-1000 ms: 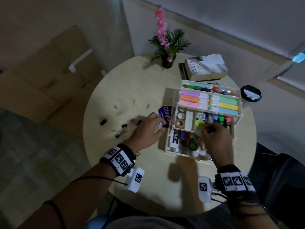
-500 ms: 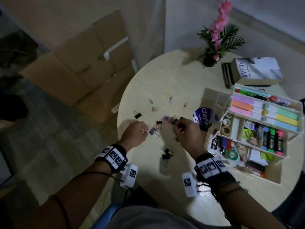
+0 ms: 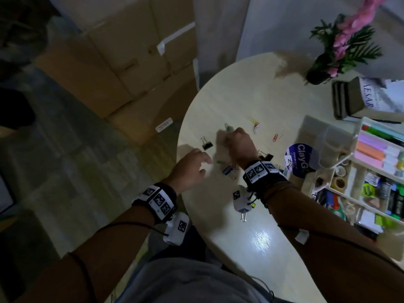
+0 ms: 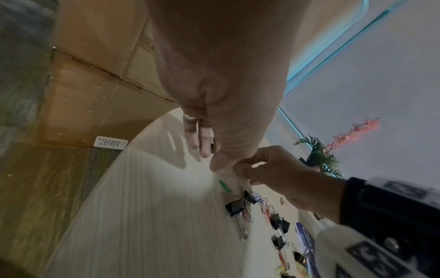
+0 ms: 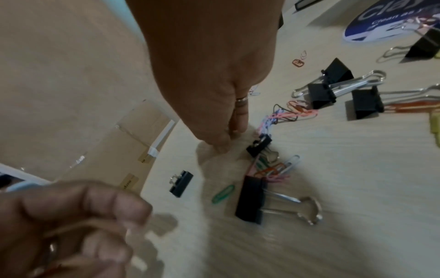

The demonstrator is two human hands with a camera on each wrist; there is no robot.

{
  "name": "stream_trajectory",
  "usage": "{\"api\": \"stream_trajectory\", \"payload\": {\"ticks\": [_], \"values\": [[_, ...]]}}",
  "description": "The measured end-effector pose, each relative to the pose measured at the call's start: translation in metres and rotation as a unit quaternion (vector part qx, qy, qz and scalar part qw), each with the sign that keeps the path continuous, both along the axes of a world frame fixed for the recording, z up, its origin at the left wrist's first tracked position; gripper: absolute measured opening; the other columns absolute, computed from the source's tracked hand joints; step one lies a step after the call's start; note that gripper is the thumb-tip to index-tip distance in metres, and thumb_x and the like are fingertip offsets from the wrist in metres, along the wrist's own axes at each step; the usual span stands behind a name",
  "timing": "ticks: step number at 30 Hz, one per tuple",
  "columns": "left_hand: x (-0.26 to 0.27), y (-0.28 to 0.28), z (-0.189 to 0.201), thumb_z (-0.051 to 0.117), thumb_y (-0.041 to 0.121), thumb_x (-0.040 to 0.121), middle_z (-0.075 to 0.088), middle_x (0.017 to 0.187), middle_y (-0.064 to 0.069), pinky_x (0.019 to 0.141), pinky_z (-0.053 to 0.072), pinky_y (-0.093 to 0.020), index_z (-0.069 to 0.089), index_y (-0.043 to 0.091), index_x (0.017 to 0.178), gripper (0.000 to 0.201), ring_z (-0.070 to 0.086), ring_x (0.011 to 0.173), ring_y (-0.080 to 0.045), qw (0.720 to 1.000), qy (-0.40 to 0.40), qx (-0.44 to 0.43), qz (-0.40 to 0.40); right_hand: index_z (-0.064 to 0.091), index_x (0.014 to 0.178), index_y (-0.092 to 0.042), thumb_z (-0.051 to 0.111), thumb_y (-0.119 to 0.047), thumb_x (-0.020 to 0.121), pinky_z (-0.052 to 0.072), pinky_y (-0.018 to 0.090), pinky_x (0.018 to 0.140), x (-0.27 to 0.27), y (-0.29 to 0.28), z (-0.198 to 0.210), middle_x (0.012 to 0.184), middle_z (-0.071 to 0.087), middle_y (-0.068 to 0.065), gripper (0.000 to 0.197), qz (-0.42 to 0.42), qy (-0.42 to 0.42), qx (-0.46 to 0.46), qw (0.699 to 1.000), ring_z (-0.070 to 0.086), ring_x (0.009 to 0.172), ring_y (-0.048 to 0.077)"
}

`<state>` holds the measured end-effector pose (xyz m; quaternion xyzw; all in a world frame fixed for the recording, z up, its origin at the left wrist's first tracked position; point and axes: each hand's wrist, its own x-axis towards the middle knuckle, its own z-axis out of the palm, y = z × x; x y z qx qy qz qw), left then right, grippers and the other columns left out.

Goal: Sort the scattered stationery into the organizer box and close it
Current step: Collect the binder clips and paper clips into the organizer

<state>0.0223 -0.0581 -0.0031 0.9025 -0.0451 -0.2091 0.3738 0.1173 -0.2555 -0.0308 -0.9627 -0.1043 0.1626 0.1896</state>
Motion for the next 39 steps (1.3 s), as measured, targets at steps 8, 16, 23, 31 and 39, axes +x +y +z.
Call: {"api": "stream_trajectory", "payload": {"ticks": [8,16,23,31,39], "values": [[0.065,0.002,-0.016,0.051,-0.023,0.081,0.047,0.149,-0.009,0.109,0.043,-0.05,0.061,0.013,0.137,0.067,0.048,0.129,-0.038,0.986,-0.036,0.099,-0.128,0.07,0.103,-0.002,0.057,0.003,0.091,0.053,0.039,0.069,-0.017,-0.017,0.007,0.094,0.069,0.016,0.018,-0.082,-0.042,0.133,0.987,0.066,0.079,0.034],[0.094,-0.016,-0.022,0.049,-0.017,0.081,0.053,0.105,-0.01,0.075,0.039,-0.041,0.06,0.011,0.094,0.033,0.055,0.096,-0.037,0.965,-0.065,0.143,-0.212,0.076,0.111,-0.008,0.068,-0.007,0.096,0.059,0.035,0.074,-0.06,-0.079,0.041,0.101,0.073,0.009,0.017,-0.151,-0.09,0.205,0.963,0.07,0.078,0.022],[0.102,-0.042,-0.011,0.081,0.024,0.077,0.056,0.087,0.002,0.069,0.043,-0.033,0.058,0.024,0.08,0.023,0.062,0.083,-0.028,0.97,-0.061,0.151,-0.178,0.074,0.11,-0.017,0.08,-0.014,0.091,0.059,0.031,0.076,-0.105,-0.145,0.075,0.099,0.071,0.001,0.02,-0.22,-0.136,0.241,0.935,0.068,0.081,0.011],[0.074,-0.123,0.017,0.086,0.021,0.076,0.067,0.088,0.008,0.069,0.054,-0.032,0.066,0.026,0.089,0.024,0.067,0.078,-0.013,0.992,-0.033,-0.02,-0.118,0.077,0.105,-0.015,0.08,-0.013,0.089,0.065,0.032,0.076,-0.158,-0.271,0.103,0.092,0.078,-0.001,0.016,-0.444,-0.176,0.228,0.848,0.076,0.081,0.008],[0.031,-0.213,0.063,0.083,0.026,0.081,0.068,0.086,0.02,0.068,0.053,-0.023,0.066,0.036,0.094,0.023,0.066,0.076,-0.004,0.982,0.02,-0.09,-0.165,0.078,0.103,-0.019,0.074,-0.013,0.091,0.061,0.026,0.077,-0.165,-0.324,0.094,0.099,0.072,0.0,0.014,-0.356,-0.122,0.142,0.915,0.072,0.081,0.006]]}}
